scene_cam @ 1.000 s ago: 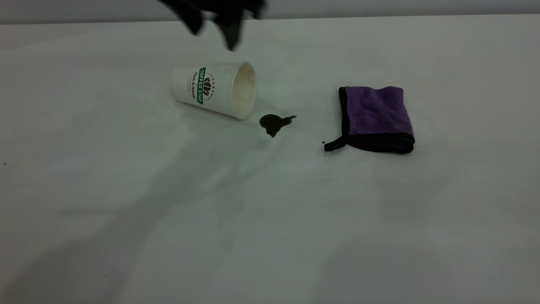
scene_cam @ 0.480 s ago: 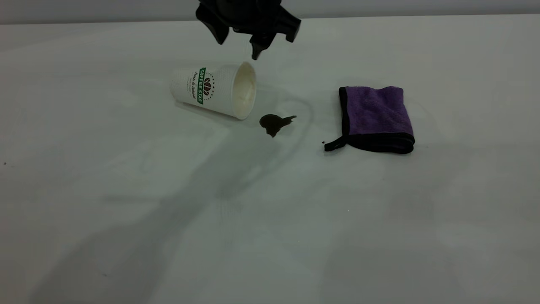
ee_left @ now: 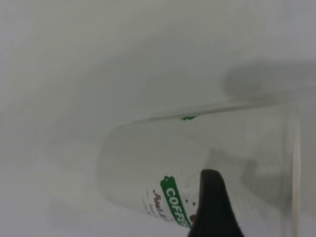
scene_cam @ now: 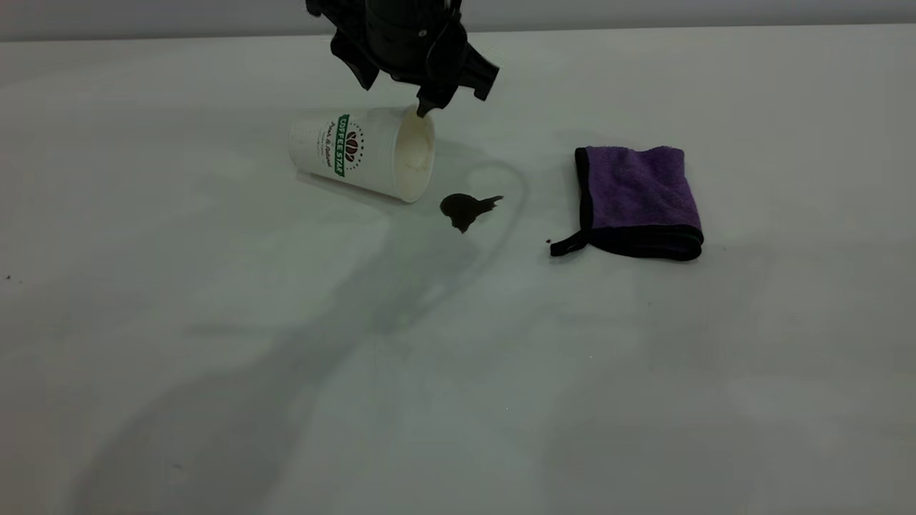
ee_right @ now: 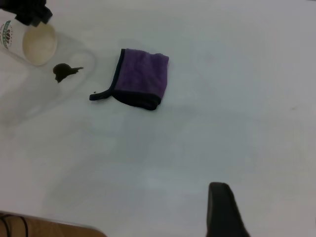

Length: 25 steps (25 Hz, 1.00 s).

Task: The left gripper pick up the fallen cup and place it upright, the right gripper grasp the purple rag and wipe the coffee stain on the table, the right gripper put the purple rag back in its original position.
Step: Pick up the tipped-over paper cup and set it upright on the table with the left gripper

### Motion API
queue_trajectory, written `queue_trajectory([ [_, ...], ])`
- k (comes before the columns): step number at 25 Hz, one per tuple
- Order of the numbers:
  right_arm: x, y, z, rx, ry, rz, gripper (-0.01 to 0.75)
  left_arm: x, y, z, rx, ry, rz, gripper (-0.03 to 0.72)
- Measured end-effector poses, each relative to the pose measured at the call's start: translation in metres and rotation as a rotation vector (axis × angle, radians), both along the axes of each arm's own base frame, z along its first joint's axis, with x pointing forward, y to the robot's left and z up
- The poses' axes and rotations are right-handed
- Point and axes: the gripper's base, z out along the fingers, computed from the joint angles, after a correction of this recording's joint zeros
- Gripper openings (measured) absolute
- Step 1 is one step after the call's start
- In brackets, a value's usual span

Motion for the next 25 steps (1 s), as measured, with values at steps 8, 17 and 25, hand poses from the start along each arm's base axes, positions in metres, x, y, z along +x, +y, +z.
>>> queue_trajectory([
  [8,0.0,0.0,0.0,0.0,0.0,0.0,0.48,-0.001,0.002,-0.023,0.041,0.021,-0.004,0.578],
  [17,0.0,0.0,0.0,0.0,0.0,0.0,0.48,-0.001,0.009,-0.024,0.097,0.009,0.046,0.351],
  [25,0.0,0.0,0.0,0.0,0.0,0.0,0.48,-0.004,0.02,-0.016,0.247,0.053,0.064,0.045],
])
